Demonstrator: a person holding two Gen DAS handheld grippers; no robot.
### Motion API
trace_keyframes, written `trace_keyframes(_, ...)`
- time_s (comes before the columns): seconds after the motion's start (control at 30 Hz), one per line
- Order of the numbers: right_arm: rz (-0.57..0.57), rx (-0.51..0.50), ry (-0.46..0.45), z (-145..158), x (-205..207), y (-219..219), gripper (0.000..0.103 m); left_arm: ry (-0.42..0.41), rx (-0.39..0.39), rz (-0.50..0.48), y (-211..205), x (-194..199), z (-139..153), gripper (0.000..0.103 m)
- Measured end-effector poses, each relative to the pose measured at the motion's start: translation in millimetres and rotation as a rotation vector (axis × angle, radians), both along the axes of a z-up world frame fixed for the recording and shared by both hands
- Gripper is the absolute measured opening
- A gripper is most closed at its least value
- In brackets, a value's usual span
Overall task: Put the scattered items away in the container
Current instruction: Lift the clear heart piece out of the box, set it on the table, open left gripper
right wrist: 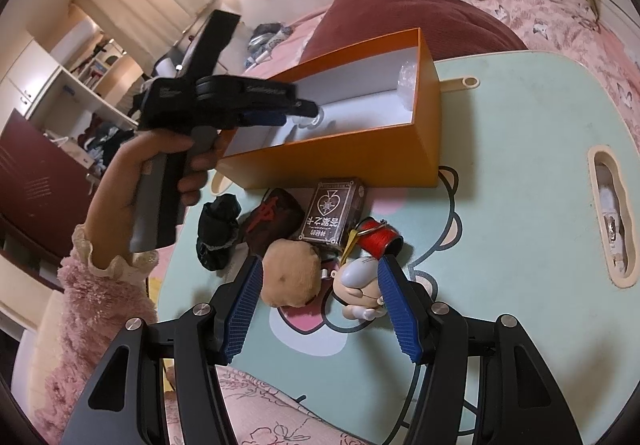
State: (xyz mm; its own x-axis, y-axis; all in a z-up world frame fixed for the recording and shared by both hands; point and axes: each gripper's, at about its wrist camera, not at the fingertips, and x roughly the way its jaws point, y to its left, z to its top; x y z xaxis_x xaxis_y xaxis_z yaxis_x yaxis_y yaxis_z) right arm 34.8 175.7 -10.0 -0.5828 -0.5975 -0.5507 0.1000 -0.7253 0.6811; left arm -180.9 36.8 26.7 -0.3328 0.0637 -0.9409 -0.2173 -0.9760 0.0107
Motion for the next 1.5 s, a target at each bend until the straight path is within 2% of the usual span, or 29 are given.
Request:
trace_keyframes(0.13,-0.001,-0.002,0.003,0,0,0,0.059,0.008,-0.038,-0.023,8,-3,-10,0.058)
trace_keyframes(0.17,0.0,-0.003,0.004,0,1,0,0.06,0.009,-0.051,-0.036,10,-2,-11,0.055)
trace_keyframes(0.2,0.0,-0.004,0.005,0,1,-1,0.06,0.014,-0.059,-0.046,12,1,-10,0.045)
trace_keyframes(0.23,-0.001,-0.005,0.004,0,1,0,0.06,0.019,-0.056,-0.053,12,1,-9,0.04)
trace_keyframes(0.4,0.0,-0.008,-0.004,-3,-1,0,0.06,0.037,-0.039,-0.067,7,1,-8,0.04)
trace_keyframes(0.5,0.004,-0.004,-0.004,-2,-1,-1,0.06,0.057,-0.001,-0.057,2,4,-3,0.04)
trace_keyframes(0.63,0.006,-0.003,-0.004,-2,-1,1,0.06,0.094,0.064,-0.085,-3,18,19,0.04)
trace_keyframes(0.8,0.014,0.006,-0.006,-2,-1,-1,0.06,0.201,0.147,-0.158,-16,74,62,0.04)
trace_keyframes(0.87,0.047,0.031,-0.02,-2,-1,-4,0.06,0.213,0.176,-0.206,-22,104,68,0.04)
trace_keyframes(1.0,0.049,0.044,-0.017,0,-1,-7,0.06,0.184,0.221,-0.284,-35,161,49,0.04)
trace_keyframes(1.17,0.058,0.062,-0.023,-1,-2,-13,0.06,0.126,0.288,-0.252,-47,180,9,0.04)
trace_keyframes(1.27,0.06,0.071,-0.032,-3,-2,-15,0.06,0.138,0.291,-0.229,-48,186,0,0.04)
trace_keyframes(1.33,0.061,0.077,-0.035,-3,-3,-16,0.06,0.186,0.279,-0.213,-49,191,0,0.04)
trace_keyframes(1.37,0.063,0.08,-0.034,-3,-2,-18,0.06,0.205,0.283,-0.202,-51,194,0,0.042)
trace_keyframes(1.5,0.068,0.103,-0.026,1,-1,-21,0.06,0.268,0.341,-0.141,-61,202,-1,0.065)
